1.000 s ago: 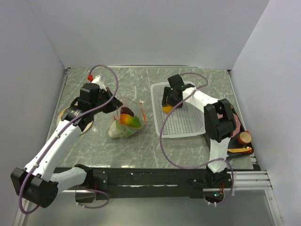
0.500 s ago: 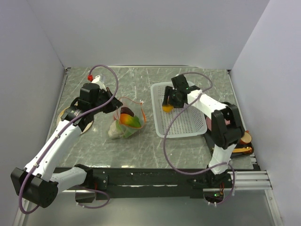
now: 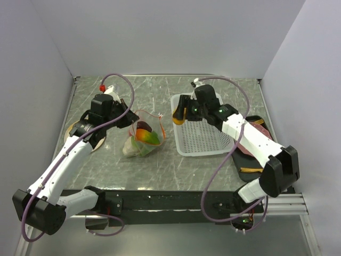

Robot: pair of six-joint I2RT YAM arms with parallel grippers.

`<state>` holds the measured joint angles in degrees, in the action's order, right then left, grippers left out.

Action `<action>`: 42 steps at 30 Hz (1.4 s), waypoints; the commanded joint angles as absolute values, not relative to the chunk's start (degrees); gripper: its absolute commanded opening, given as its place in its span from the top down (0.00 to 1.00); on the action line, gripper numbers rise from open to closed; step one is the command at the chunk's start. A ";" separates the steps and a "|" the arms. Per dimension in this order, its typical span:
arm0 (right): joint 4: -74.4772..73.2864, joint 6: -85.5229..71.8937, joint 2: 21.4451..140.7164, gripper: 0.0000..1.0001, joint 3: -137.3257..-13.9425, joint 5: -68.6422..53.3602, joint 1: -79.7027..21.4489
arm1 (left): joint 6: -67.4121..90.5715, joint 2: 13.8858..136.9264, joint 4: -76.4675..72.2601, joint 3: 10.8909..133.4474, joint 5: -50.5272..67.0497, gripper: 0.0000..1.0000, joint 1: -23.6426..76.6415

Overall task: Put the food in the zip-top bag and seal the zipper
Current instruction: Pick up the fake fruit from the bin, then place the fake fruit in the zipper food storage bag.

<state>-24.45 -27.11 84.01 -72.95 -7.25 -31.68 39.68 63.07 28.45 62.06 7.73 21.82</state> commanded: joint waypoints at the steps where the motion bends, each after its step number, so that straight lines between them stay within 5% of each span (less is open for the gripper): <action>1: -19.43 -26.72 79.28 0.68 -72.25 -10.72 -36.38 | 39.46 63.46 25.75 62.67 8.52 0.99 21.97; 29: -26.71 -22.93 93.24 0.61 -84.28 -3.62 -48.51 | 39.11 63.81 26.10 64.69 9.23 0.99 21.97; 42: -26.28 -21.09 96.59 0.46 -89.21 -1.23 -49.04 | 39.11 63.11 26.28 64.34 9.14 0.99 21.97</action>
<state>-28.73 -22.50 97.41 -87.15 -0.89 -48.25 39.72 64.03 27.68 62.11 8.73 21.82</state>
